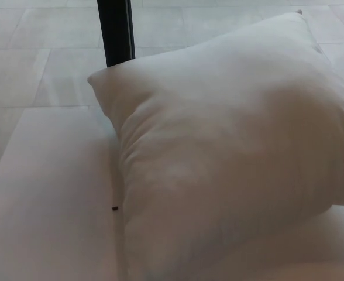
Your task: The robot uses its left hand to press on the left side of the pillow kept in the middle of the desk and uses its right hand to lift up and the right side of the pillow and turn it over
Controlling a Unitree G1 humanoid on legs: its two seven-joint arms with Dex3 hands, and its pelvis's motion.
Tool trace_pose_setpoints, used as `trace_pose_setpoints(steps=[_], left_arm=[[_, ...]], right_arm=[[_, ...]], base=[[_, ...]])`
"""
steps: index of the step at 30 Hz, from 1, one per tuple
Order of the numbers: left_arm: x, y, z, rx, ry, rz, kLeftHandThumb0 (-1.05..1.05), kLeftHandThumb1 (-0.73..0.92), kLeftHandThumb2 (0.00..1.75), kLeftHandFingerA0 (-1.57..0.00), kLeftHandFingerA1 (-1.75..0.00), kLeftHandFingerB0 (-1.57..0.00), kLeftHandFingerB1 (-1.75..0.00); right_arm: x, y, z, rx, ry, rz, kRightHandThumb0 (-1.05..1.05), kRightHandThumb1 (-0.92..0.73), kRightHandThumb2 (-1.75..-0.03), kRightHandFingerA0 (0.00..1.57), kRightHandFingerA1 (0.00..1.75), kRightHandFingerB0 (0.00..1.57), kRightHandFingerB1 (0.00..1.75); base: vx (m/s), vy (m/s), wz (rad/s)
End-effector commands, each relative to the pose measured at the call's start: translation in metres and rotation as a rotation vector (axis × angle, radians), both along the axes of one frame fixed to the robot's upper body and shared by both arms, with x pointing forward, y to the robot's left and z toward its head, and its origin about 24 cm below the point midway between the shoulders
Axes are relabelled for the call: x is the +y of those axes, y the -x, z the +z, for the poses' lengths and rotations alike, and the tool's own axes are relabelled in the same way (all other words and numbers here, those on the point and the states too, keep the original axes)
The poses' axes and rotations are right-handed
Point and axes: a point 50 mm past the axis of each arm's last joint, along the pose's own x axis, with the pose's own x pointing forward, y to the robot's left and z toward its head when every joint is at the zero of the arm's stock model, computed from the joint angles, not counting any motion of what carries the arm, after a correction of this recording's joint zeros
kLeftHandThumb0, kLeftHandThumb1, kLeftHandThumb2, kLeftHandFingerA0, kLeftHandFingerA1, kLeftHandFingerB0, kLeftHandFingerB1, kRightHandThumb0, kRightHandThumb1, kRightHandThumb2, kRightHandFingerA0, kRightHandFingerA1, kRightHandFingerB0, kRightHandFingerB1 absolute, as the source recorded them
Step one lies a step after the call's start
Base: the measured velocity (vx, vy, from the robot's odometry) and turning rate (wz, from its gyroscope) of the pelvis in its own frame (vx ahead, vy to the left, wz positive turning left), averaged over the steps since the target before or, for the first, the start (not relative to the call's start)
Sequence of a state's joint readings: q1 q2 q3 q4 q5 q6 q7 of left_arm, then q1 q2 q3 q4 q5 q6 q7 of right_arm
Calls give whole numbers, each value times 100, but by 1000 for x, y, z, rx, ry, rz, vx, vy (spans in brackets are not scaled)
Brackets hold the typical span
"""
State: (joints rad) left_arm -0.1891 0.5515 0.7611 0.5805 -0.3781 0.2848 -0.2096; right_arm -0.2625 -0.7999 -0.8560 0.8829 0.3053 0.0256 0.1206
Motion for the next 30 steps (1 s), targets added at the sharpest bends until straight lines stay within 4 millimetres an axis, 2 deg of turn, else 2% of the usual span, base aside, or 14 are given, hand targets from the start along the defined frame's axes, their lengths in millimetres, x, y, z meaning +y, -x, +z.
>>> trace_pose_setpoints(steps=[1,5,6,8,9,11,13,14,18,19,22,24,26,30], left_arm=[[-81,-65,66,-161,35,-320,-72,68,100,-31,-61,-14,-48],[-124,-78,69,-177,55,-410,-71,70,101,-32,-64,-13,-48],[-130,-78,69,-188,64,-423,-69,72,101,-31,-62,-9,-47],[-140,-80,67,-187,65,-446,-68,73,101,-33,-62,-8,-45],[-151,-82,63,-177,59,-483,-68,76,100,-22,-58,-8,-44],[-163,-85,53,-143,58,-528,-34,62,117,-5,-53,-1,-50],[-169,-86,43,-87,31,-559,-70,73,101,-24,-59,-9,-44],[-176,-87,36,-31,-4,-572,-67,74,101,-26,-60,-9,-45],[-197,-86,13,50,-10,-606,-63,89,66,-32,-59,-17,-34],[-202,-86,7,72,-10,-617,-70,70,100,-28,-62,-13,-46],[-216,-87,-3,114,-2,-611,-69,69,100,-35,-63,-16,-47],[-236,-86,-13,190,-71,-702,-66,92,69,-36,-60,-14,-34],[-243,-85,-18,227,-111,-756,-72,76,104,-32,-63,-9,-44],[-265,-81,-27,281,-139,-833,-69,92,72,-32,-64,-9,-32]], right_arm=[[57,-72,67,-138,75,357,-105,-78,-70,70,64,33,74],[90,-98,67,-81,61,437,-100,-64,-108,38,59,15,45],[96,-103,66,-61,63,458,-101,-87,-68,38,48,16,28],[105,-109,64,-34,43,497,-96,-68,-109,33,56,10,40],[114,-116,61,28,64,577,-96,-92,-70,34,44,10,24],[127,-124,55,66,39,667,-91,-71,-112,27,54,8,30],[136,-129,51,98,39,697,-97,-91,-68,35,45,11,23],[142,-133,47,116,33,705,-95,-70,-113,31,56,6,29],[156,-141,31,153,-49,720,-102,-73,-113,26,52,7,30],[160,-143,27,167,-48,722,-96,-89,-68,32,43,14,25],[167,-147,21,177,-48,731,-94,-70,-112,26,55,7,32],[179,-155,13,211,-66,749,-93,-91,-68,28,43,13,23],[187,-159,9,230,-54,760,-93,-91,-68,30,44,14,24],[202,-166,-1,282,-44,797,-94,-70,-112,24,55,7,34]], base=[[0,0,0],[0,0,0],[0,0,0],[0,0,0],[0,0,0],[0,0,0],[0,0,0],[0,0,0],[0,0,0],[0,0,0],[0,0,0],[0,0,0],[0,0,0],[0,0,0]])
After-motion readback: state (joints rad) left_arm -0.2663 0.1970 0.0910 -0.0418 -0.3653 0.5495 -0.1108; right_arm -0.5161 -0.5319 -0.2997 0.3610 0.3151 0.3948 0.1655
